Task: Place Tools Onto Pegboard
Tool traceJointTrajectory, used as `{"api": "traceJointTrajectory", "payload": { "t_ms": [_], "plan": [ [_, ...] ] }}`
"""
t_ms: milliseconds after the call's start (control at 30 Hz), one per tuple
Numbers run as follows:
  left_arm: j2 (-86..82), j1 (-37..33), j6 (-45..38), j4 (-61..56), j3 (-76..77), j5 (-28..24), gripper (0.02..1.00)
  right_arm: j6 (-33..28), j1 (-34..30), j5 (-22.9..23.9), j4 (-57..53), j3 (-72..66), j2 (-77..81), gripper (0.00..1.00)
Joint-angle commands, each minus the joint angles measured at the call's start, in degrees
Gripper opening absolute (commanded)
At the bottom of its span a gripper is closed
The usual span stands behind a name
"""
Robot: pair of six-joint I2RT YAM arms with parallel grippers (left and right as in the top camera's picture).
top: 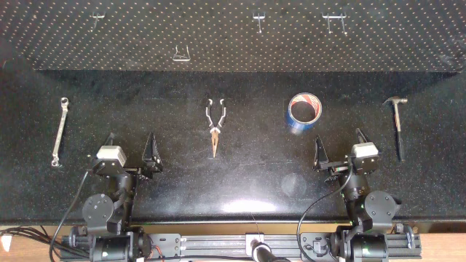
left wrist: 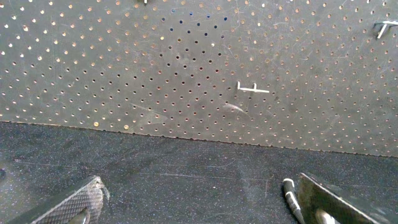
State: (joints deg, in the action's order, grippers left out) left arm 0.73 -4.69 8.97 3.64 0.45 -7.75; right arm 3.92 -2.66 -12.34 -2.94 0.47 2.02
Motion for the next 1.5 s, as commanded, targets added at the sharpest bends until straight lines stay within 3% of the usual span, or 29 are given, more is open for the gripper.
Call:
{"api": "traceJointTrajectory", "payload": {
  "t_ms": [33, 633, 700, 767, 833, 867, 900, 967, 1067, 1167, 1367, 1500],
  "plan": [
    [-0.55, 2.84, -3.41, 0.94, -0.13, 7.54, 0.993, -11.32, -0.28, 13.22, -1.14, -0.20, -0.20, 0.976],
    [-0.57, 2.84, -3.41, 0.96, -0.13, 7.54, 0.965, -11.32, -0.28, 13.22, -1.14, -0.20, -0.20, 0.974],
    [-0.57, 2.84, -3.39, 0.96, -0.13, 7.50, 0.998, -11.32, -0.28, 13.22, -1.14, -0.20, -0.20, 0.976],
    [0.39, 1.11, 0.20, 10.71, 5.20, 5.42, 0.993, -11.32, -0.28, 13.20, -1.14, -0.20, -0.20, 0.976],
    [12.02, -6.01, 1.92, 33.38, 20.98, -0.83, 0.993, -11.32, -0.28, 13.22, -1.14, -0.20, -0.20, 0.974],
    [26.91, -12.66, -3.96, 49.55, 34.14, -1.99, 0.993, -11.32, -0.28, 13.22, -1.14, -0.20, -0.20, 0.976],
    [37.90, -16.83, -13.07, 57.07, 43.67, -1.70, 0.993, -11.32, -0.28, 13.22, -1.14, -0.20, -0.20, 0.976],
    [52.72, -21.97, -27.80, 61.33, 53.75, 0.74, 0.996, -11.32, -0.28, 13.20, -1.14, -0.20, -0.20, 0.976],
    [71.14, -26.05, -45.99, 57.20, 59.74, 3.26, 0.993, -11.32, -0.28, 13.22, -1.14, -0.20, -0.20, 0.976],
    [82.53, -26.12, -61.99, 48.33, 61.61, 11.08, 0.980, -11.32, -0.28, 13.20, -1.14, -0.20, -0.20, 0.976],
    [93.57, -34.32, -59.80, 47.93, 67.01, 5.51, 0.967, -11.32, -0.28, 13.20, -1.14, -0.20, -0.20, 0.976],
    [99.19, -35.80, -49.53, 46.84, 67.78, 5.46, 0.967, -11.32, -0.28, 13.22, -1.14, -0.20, -0.20, 0.976]
  ]
}}
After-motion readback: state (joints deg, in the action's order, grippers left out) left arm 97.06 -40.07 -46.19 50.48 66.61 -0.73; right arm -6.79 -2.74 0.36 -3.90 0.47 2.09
